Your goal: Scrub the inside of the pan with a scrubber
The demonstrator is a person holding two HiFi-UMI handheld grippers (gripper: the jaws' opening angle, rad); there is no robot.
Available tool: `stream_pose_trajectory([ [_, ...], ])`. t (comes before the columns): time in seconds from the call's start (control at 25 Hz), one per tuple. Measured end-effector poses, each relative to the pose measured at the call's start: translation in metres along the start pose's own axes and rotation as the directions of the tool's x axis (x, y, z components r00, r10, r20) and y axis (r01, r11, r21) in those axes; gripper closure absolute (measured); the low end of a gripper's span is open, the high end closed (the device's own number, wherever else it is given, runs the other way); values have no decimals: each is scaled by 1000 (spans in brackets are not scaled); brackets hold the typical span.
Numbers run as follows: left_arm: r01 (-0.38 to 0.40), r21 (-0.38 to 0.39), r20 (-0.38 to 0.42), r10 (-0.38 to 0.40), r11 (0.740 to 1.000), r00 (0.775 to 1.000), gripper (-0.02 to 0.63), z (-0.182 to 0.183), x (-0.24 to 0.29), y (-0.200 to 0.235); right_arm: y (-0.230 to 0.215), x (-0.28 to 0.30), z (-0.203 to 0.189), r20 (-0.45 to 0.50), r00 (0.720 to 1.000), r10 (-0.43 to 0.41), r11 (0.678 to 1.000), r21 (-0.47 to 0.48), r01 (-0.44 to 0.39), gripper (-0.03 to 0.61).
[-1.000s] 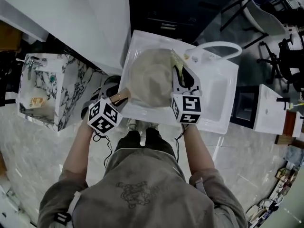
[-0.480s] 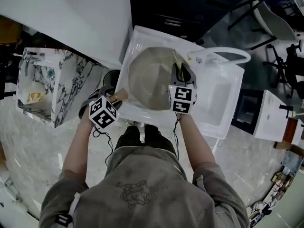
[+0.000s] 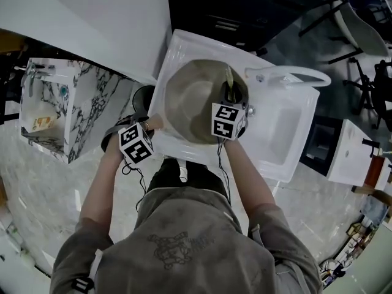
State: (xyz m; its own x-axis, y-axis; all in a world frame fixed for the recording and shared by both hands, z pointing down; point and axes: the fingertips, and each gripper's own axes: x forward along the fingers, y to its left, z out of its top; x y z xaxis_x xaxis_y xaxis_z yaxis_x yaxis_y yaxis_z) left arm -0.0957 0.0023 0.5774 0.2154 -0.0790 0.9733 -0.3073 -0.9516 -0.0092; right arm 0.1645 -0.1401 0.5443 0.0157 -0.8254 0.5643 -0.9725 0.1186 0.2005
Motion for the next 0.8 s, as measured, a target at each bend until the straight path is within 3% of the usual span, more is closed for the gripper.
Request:
stream_pose_trajectory([
  [0.2, -10, 3, -3, 10, 1000, 1000, 446, 1, 2, 6, 21, 14, -7, -27, 999, 48, 999, 3, -48, 502],
  [0.4, 1, 17, -6, 0, 1000, 1000, 449, 2, 2, 6, 56, 23, -8, -55, 988, 147, 988, -37, -149, 500],
  [0.6, -10, 4, 12, 10, 1000, 1000, 449, 2, 2, 6, 96, 26, -6, -62, 960, 274, 958, -66, -278, 500],
  [0.8, -16, 1, 22, 16, 1000, 1000, 449, 2, 3, 6, 133, 20, -3, -62, 912, 406, 911, -52, -409, 497],
])
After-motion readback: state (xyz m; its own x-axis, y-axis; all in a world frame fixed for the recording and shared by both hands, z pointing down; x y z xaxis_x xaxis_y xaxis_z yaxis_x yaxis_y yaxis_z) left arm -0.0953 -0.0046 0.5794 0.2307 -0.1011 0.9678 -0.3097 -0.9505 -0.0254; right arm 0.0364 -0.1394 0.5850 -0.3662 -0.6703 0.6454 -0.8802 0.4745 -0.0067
